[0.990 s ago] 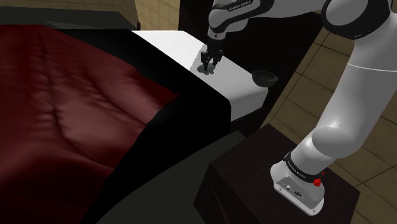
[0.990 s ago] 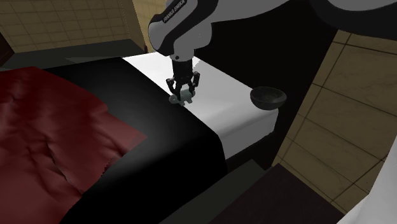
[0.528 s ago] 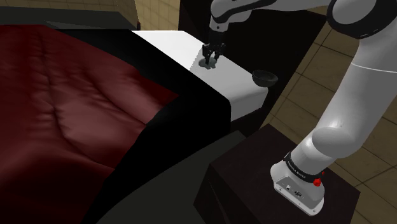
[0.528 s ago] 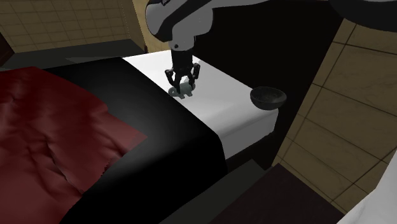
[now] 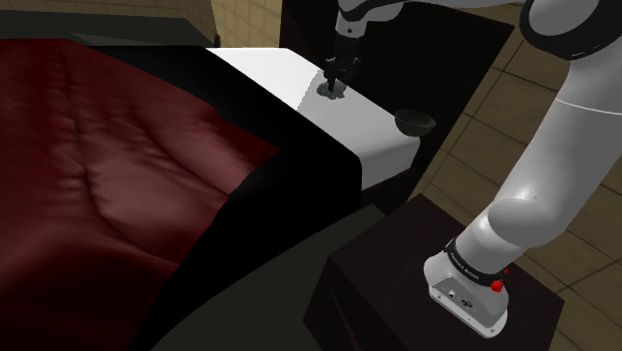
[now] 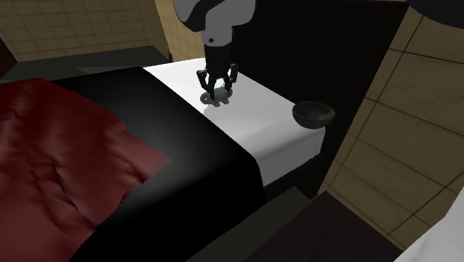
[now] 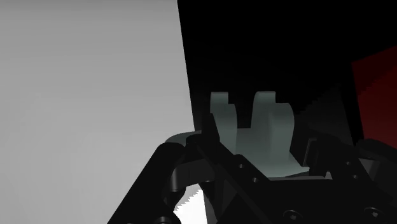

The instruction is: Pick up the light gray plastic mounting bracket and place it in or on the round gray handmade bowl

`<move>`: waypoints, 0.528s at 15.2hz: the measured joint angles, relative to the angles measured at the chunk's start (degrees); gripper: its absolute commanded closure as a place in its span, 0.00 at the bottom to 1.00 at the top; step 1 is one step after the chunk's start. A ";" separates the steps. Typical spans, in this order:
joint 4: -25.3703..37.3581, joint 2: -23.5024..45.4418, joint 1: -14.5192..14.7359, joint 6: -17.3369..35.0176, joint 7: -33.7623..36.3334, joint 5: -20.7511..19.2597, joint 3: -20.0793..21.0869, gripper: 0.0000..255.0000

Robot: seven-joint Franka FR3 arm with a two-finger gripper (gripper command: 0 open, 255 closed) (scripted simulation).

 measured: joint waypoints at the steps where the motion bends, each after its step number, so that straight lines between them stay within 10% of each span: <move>1: -0.47 -0.56 -0.56 -0.07 -0.92 0.03 -0.37 1.00; 8: -5.48 -4.84 -5.41 0.75 -9.37 0.32 -3.92 1.00</move>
